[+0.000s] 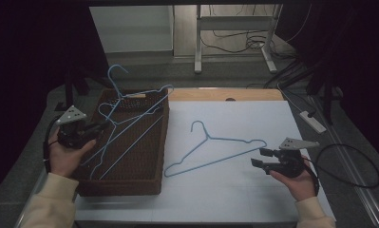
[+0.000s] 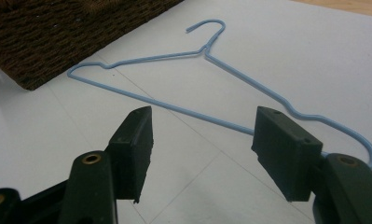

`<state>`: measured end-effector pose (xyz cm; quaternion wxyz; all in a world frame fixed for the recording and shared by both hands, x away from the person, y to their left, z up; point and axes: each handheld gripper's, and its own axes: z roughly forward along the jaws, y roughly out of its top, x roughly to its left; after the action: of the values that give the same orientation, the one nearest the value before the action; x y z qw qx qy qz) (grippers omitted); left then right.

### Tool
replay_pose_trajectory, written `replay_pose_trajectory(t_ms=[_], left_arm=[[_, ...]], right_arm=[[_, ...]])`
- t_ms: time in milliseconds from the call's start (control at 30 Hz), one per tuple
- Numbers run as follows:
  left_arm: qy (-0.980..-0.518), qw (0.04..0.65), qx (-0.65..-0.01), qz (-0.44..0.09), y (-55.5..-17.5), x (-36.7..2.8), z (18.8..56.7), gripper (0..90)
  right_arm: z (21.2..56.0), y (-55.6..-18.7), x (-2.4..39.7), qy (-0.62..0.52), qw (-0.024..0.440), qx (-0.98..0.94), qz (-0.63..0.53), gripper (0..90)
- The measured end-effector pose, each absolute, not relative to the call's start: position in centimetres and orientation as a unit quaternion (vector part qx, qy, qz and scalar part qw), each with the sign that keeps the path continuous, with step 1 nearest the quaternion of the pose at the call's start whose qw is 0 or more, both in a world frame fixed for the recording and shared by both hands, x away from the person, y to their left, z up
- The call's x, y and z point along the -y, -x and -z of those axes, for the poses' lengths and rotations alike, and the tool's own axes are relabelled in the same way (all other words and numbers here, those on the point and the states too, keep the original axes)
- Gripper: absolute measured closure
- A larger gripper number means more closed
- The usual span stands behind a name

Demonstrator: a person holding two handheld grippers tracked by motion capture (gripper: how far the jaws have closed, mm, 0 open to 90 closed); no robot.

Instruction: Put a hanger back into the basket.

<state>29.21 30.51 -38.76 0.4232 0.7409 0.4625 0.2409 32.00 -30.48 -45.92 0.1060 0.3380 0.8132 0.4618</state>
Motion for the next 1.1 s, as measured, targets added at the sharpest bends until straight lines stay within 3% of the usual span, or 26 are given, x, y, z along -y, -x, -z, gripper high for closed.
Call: replay_pose_trajectory(t_ms=[500, 1100], left_arm=[[-0.739, 0.404, -0.487, -0.230, -29.8, -32.0, 40.2, 87.2], [-0.769, 0.365, -0.494, -0.177, -31.5, -31.0, 43.1, 87.2]], right_arm=[[46.1, -32.0, 30.3, -0.338, 0.105, -0.814, -0.461, 38.4], [46.3, -32.2, 30.5, -0.348, 0.112, -0.813, -0.454, 38.0]])
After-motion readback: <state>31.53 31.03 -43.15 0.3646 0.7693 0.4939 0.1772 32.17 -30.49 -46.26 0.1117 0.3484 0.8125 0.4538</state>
